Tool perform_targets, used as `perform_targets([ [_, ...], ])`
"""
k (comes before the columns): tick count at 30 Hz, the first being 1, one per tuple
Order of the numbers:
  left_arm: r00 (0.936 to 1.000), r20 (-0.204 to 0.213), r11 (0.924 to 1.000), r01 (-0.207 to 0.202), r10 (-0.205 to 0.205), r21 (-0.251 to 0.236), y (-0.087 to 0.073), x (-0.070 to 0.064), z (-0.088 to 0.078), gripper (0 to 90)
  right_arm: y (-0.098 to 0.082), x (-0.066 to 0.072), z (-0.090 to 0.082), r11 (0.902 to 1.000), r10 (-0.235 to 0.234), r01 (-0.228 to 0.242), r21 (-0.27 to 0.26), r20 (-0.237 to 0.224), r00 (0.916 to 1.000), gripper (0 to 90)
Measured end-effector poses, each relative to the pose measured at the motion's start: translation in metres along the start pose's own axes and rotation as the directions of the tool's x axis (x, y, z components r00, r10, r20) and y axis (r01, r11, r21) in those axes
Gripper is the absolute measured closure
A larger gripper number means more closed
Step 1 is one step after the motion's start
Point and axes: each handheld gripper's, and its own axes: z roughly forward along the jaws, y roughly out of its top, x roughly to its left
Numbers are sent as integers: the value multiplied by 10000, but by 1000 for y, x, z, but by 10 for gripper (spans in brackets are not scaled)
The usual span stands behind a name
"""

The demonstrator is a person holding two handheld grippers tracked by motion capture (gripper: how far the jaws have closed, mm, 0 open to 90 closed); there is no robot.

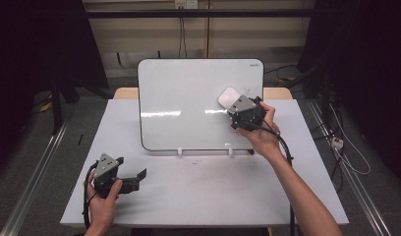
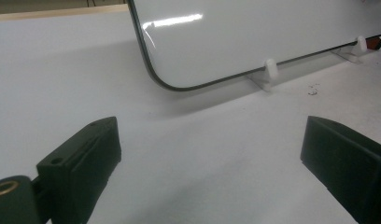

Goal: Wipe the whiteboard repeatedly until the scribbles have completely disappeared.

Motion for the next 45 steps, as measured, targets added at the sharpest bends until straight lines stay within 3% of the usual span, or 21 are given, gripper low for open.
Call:
perform_targets([
  [5,10000,33,10000,-9,9,15,0,0,0,50,-1,6,-1,9999,-114,114,0,-27,9999,315],
  [11,10000,12,10000,-10,10,60,-1,1,0,50,1,2,1,9999,-133,133,24,-59,9999,315],
  [25,10000,20,10000,-81,81,34,-1,1,-1,50,17,-36,5,9981,622,-622,16,260,9977,314],
  [34,10000,-12,10000,-33,33,17,-1,2,-2,50,25,-60,7,9935,1135,-1136,-32,617,9916,315],
  [45,10000,-1,10000,-78,78,30,-1,0,-1,51,23,-54,6,9933,1154,-1145,-159,838,9898,315],
])
